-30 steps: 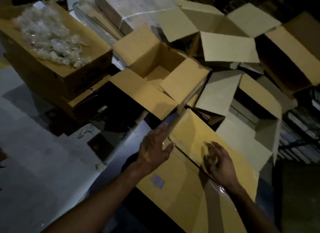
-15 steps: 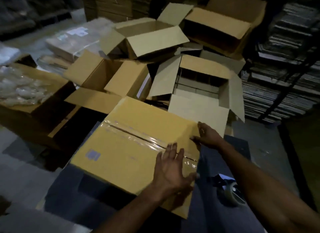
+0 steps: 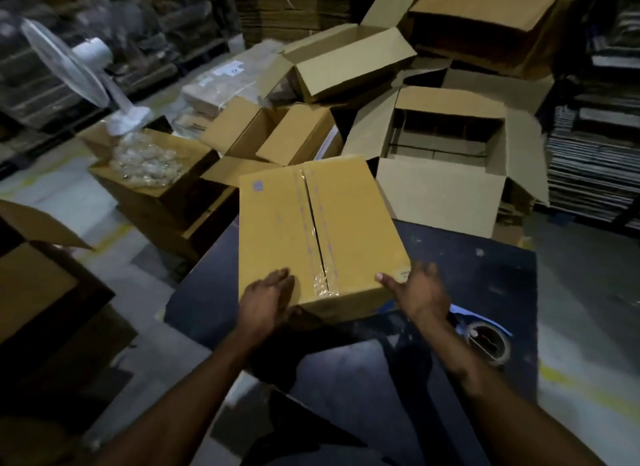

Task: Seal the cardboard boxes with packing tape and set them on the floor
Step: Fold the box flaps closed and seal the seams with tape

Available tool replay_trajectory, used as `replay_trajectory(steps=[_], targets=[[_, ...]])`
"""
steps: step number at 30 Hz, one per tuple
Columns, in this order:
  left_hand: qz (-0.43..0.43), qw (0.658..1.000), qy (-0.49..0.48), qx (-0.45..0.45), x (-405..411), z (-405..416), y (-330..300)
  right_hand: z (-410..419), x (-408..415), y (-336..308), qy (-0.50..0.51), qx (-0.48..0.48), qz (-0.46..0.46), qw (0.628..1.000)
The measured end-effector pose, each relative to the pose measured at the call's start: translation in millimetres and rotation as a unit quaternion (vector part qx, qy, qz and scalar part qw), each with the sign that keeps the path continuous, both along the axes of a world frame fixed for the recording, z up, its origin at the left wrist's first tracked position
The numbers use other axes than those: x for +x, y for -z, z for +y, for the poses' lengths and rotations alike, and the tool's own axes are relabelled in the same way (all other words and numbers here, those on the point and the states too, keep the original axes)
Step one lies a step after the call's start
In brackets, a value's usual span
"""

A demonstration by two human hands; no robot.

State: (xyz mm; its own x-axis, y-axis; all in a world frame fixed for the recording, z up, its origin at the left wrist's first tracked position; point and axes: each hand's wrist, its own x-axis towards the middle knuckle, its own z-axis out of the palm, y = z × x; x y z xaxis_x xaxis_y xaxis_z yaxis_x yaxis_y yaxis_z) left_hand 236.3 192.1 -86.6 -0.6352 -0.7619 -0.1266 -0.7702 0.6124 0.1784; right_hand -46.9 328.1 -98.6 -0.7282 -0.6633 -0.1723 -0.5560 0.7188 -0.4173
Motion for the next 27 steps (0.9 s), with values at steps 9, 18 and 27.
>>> replay_trajectory(steps=[9, 18, 27], targets=[[0.077, 0.996, 0.025, -0.038, -31.1, 51.1, 26.8, 61.9, -94.0, 39.5, -0.093, 0.005, 0.017, 0.996], [0.090, 0.984, 0.062, -0.143, -30.5, 65.3, 62.1, 125.1, -142.2, 104.4, -0.113, 0.175, -0.018, 0.978], [0.297, 0.908, -0.114, 0.274, -72.9, 117.5, 45.1, 110.7, -81.1, 61.8, -0.103, 0.114, -0.114, 0.982]])
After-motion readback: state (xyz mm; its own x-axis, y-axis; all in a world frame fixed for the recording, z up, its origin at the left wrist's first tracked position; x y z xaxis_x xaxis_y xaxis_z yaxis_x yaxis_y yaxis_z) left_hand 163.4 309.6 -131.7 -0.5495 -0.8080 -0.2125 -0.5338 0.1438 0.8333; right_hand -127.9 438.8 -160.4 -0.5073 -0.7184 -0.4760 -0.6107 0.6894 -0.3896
